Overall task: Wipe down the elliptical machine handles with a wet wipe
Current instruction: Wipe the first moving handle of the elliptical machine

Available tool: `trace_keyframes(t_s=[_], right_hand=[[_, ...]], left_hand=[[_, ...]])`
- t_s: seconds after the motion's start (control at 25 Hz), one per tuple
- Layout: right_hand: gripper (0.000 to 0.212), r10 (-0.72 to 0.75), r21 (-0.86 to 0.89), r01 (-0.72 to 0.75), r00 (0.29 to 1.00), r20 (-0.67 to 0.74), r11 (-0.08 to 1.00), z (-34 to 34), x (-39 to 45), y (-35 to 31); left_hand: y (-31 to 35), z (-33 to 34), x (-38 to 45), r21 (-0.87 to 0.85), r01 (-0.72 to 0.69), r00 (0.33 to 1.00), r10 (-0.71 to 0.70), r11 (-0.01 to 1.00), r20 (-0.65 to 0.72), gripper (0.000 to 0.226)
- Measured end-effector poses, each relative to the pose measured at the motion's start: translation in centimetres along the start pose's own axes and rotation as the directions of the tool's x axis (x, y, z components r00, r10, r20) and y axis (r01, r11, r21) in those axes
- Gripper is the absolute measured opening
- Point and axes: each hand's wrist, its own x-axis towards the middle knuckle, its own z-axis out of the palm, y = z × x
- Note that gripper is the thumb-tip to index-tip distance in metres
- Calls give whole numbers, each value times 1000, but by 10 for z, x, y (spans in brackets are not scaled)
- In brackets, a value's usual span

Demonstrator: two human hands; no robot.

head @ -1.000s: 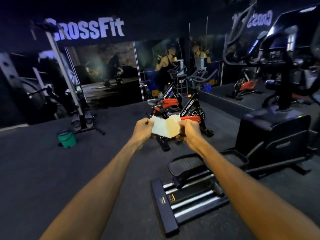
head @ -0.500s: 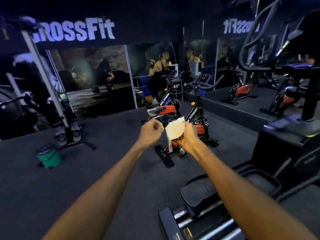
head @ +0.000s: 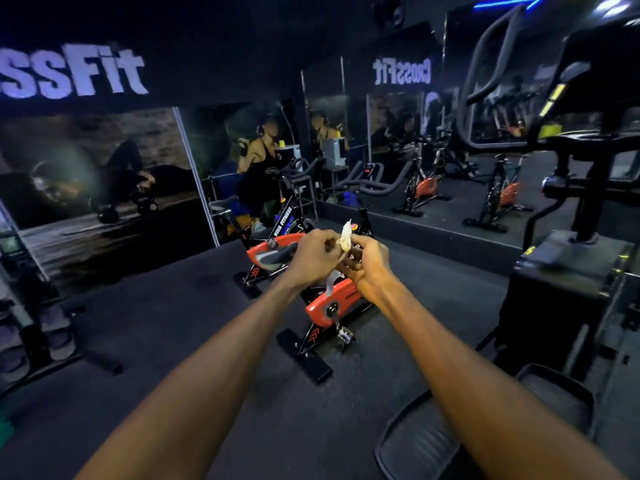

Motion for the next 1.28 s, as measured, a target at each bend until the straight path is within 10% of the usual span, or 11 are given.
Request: trace_keyframes(t_s=[0.48,1.28], right_hand=[[6,-225,-217,186,959,-173,958,63,262,-16],[8,-624,-422,466,492,-607,778,2,571,-162]], left_hand=[[-132,51,258,-345,21,992,24,938,126,19],[-151,199,622,-463,-336,851,475,820,224,20]])
